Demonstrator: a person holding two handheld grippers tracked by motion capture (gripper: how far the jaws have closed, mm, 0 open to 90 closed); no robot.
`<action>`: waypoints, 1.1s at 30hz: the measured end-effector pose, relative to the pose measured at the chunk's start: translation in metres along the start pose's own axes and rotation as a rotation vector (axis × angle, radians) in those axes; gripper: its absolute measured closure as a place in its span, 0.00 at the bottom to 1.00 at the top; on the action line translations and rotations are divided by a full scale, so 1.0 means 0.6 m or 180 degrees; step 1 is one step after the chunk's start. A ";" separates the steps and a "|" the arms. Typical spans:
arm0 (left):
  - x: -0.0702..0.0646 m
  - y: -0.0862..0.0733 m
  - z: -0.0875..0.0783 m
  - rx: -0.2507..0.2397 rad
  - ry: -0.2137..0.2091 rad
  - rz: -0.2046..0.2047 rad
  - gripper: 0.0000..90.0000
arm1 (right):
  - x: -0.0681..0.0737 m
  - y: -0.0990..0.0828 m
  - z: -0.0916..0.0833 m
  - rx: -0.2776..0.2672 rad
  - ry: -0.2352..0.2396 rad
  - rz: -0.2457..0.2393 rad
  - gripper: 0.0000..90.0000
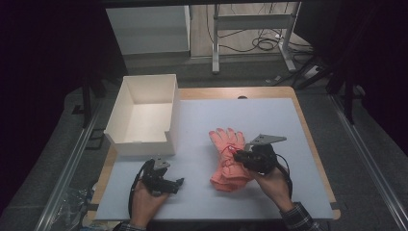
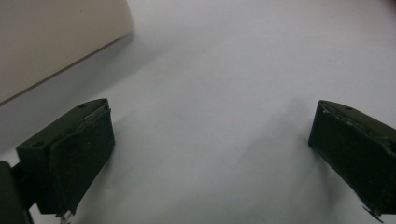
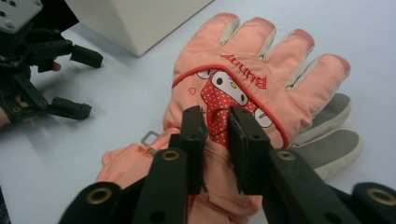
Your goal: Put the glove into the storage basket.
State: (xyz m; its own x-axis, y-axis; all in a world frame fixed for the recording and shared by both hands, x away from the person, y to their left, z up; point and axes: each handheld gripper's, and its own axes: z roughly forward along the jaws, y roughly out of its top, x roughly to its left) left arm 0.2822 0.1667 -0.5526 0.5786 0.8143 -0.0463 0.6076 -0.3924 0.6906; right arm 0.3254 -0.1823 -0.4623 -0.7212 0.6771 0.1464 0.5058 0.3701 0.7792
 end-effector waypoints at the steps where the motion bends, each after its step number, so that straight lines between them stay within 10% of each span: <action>1: 0.000 0.000 0.000 0.0000 0.0000 0.0000 0.00 | 0.000 0.000 0.000 0.0000 0.0000 0.0000 0.82; 33: 0.000 0.000 0.001 -0.0014 0.0002 -0.0012 0.00 | -0.047 -0.024 -0.052 0.0026 -0.0153 -0.0018 0.72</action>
State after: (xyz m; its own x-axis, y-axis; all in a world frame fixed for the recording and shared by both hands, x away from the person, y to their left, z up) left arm 0.2822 0.1664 -0.5528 0.5760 0.8160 -0.0485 0.6072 -0.3875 0.6936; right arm 0.3238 -0.2265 -0.4590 -0.7006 0.7046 0.1126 0.5057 0.3790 0.7750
